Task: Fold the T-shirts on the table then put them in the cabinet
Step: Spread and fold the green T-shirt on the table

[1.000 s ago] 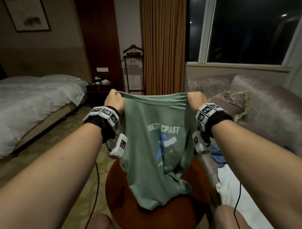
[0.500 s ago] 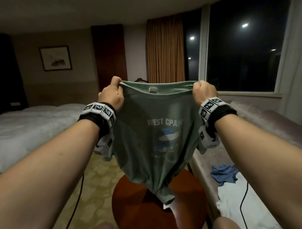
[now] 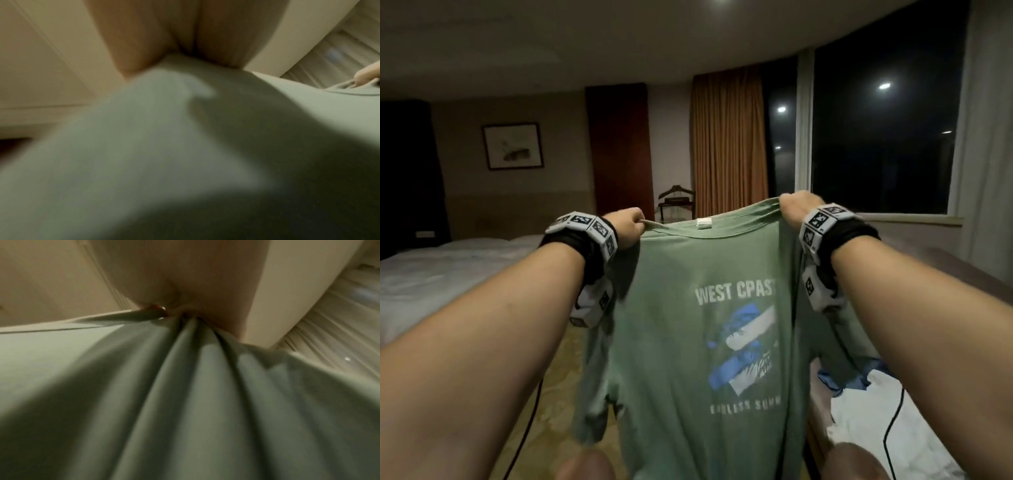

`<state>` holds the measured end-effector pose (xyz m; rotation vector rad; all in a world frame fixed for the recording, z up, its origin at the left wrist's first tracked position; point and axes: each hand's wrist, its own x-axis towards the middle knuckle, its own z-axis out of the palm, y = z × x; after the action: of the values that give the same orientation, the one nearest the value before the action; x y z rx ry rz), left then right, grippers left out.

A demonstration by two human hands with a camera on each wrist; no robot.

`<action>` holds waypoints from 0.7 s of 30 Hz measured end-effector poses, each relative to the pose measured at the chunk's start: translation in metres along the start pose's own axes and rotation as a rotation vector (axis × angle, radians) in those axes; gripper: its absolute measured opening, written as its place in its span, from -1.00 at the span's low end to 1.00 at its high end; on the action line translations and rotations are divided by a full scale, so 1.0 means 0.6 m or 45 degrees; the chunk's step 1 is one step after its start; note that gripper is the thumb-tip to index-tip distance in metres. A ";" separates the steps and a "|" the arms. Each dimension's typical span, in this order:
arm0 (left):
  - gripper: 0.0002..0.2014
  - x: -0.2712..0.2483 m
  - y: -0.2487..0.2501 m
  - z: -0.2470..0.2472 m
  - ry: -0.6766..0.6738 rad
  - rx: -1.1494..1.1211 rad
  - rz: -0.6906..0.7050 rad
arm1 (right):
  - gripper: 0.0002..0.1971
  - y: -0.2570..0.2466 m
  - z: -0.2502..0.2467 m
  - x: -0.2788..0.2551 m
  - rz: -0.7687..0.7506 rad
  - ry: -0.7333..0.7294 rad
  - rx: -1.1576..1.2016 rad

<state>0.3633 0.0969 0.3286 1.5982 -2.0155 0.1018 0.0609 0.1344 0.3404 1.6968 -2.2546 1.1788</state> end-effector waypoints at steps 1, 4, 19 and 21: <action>-0.79 -0.005 0.002 0.002 0.061 -0.063 0.008 | -0.64 0.000 0.006 -0.002 -0.016 -0.004 0.019; -0.79 -0.016 0.014 -0.013 0.481 -0.304 0.032 | -0.66 -0.001 0.002 -0.001 -0.134 0.178 0.066; -0.59 -0.030 0.002 0.033 -0.137 -0.226 -0.108 | -0.59 0.065 0.048 -0.008 0.003 -0.123 -0.158; -0.63 -0.029 -0.003 0.046 -0.214 -0.231 -0.126 | -0.55 0.079 0.058 -0.005 0.041 -0.173 -0.161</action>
<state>0.3566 0.1011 0.2968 1.6322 -2.0007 -0.2537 0.0346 0.1197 0.2901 1.7481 -2.3859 0.9305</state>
